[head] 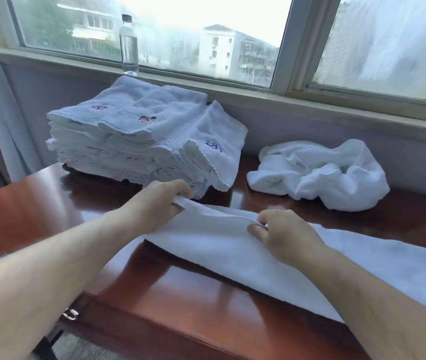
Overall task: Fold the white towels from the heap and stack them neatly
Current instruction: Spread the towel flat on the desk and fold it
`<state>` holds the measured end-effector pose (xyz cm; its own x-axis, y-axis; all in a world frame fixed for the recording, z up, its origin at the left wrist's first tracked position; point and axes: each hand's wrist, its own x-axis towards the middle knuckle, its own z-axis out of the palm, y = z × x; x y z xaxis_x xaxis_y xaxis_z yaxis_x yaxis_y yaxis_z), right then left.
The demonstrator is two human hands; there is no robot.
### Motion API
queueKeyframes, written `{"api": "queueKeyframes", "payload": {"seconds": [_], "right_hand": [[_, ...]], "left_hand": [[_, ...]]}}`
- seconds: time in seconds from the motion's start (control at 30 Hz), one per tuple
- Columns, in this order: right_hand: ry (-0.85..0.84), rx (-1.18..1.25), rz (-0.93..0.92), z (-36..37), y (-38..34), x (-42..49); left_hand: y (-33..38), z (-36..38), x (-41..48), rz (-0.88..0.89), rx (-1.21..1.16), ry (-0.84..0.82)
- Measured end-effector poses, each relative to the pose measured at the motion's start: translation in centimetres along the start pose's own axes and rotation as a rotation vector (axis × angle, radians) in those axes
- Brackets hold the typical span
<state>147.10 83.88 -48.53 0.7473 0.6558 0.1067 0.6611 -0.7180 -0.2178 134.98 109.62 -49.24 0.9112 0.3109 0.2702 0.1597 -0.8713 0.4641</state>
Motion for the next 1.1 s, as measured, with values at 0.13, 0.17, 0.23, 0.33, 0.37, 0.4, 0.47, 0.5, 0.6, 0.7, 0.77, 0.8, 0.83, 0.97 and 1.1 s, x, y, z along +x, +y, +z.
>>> {"api": "queueKeyframes", "payload": {"seconds": [0.13,0.17,0.23,0.33,0.37,0.4,0.47,0.5,0.6,0.7,0.77,0.8,0.83,0.97,1.1], "right_hand": [[-0.006,-0.005,0.014,1.1,0.6,1.7],[-0.011,0.001,0.015,1.2,0.6,2.1],[-0.002,0.007,0.016,1.6,0.6,2.6],[0.029,-0.008,0.024,2.2,0.6,2.8],[0.046,-0.008,0.027,2.4,0.6,2.8],[0.061,-0.011,0.027,2.5,0.6,2.7],[0.081,-0.016,0.031,2.6,0.5,2.7],[0.081,-0.013,0.034,2.5,0.4,2.6],[0.075,0.001,0.042,2.2,0.6,2.1],[0.108,-0.035,0.07,2.0,1.7,0.4],[0.135,-0.055,0.099,1.8,3.2,-1.4],[0.14,-0.059,0.121,1.6,4.1,-2.4],[0.139,-0.063,0.146,1.3,5.0,-3.4],[0.1,-0.019,0.241,-0.1,8.1,-6.3],[0.1,0.005,0.267,-1.4,10.5,-8.6]], "left_hand": [[-0.5,1.8,1.4,-0.151,-0.052,0.031],[-0.6,2.0,1.5,-0.177,-0.055,0.039],[-0.7,2.3,1.6,-0.242,-0.001,0.036],[-0.2,2.5,1.1,-0.285,0.204,0.084],[0.3,2.5,0.8,-0.222,0.256,0.148],[0.9,2.5,0.5,-0.109,0.296,0.201],[2.4,2.7,0.1,0.14,0.27,0.163],[3.2,2.9,0.0,0.211,0.199,0.07],[4.5,4.8,-0.3,0.2,0.084,-0.238],[4.3,6.2,-0.8,0.196,0.209,-0.291],[4.1,6.1,-0.9,0.176,0.229,-0.311],[4.3,6.1,-0.8,0.162,0.237,-0.321],[5.0,6.1,-0.7,0.143,0.25,-0.326],[11.7,8.0,0.1,0.18,0.199,-0.369],[18.0,11.1,0.5,0.356,0.218,-0.415]]}}
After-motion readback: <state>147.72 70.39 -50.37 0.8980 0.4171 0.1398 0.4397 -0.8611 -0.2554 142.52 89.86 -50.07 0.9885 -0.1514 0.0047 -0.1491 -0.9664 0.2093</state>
